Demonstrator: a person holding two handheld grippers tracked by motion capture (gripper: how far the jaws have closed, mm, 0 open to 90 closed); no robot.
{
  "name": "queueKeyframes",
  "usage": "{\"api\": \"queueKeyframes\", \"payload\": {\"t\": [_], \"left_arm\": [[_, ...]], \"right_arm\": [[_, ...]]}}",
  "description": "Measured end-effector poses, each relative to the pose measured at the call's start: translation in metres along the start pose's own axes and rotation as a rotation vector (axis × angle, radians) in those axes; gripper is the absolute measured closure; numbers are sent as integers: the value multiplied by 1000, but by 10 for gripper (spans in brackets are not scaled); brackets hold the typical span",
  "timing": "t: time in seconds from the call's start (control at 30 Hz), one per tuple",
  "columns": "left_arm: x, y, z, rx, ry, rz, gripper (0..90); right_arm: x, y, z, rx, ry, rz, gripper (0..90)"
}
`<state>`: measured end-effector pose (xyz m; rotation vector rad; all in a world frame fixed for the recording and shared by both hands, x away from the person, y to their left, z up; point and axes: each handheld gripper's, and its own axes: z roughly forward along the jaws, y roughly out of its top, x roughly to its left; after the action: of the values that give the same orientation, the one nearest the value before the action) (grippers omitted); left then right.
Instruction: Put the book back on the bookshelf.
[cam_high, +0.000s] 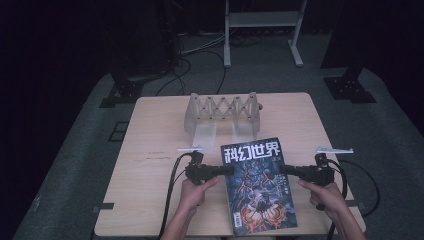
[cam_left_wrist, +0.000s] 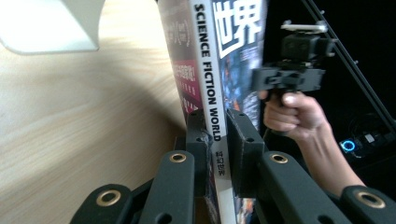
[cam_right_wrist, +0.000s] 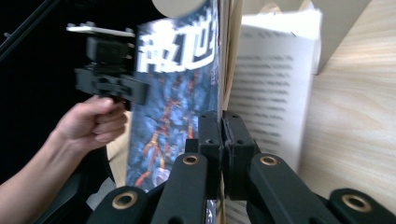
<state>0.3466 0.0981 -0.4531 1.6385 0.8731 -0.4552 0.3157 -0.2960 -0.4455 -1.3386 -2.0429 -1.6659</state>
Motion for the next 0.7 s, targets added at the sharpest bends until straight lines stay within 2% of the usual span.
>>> {"api": "queueKeyframes", "payload": {"t": [0.2, 0.4, 0.5, 0.53, 0.7], "left_arm": [[-17, 9, -8, -7, 5, 53, 823], [-25, 11, -11, -4, 15, 74, 825], [-28, 12, -15, -9, 16, 93, 825], [-30, 12, -17, -11, 22, 93, 825], [-38, 16, -29, -32, 56, 143, 825]], "right_arm": [[-4, -1, 0, -14, -2, 9, 842], [-5, -1, 3, -10, -13, -3, 817], [-6, -2, 2, -5, -12, 1, 764], [-6, -2, 1, -1, -18, 2, 724], [-8, -2, 0, 13, -39, 0, 643]]}}
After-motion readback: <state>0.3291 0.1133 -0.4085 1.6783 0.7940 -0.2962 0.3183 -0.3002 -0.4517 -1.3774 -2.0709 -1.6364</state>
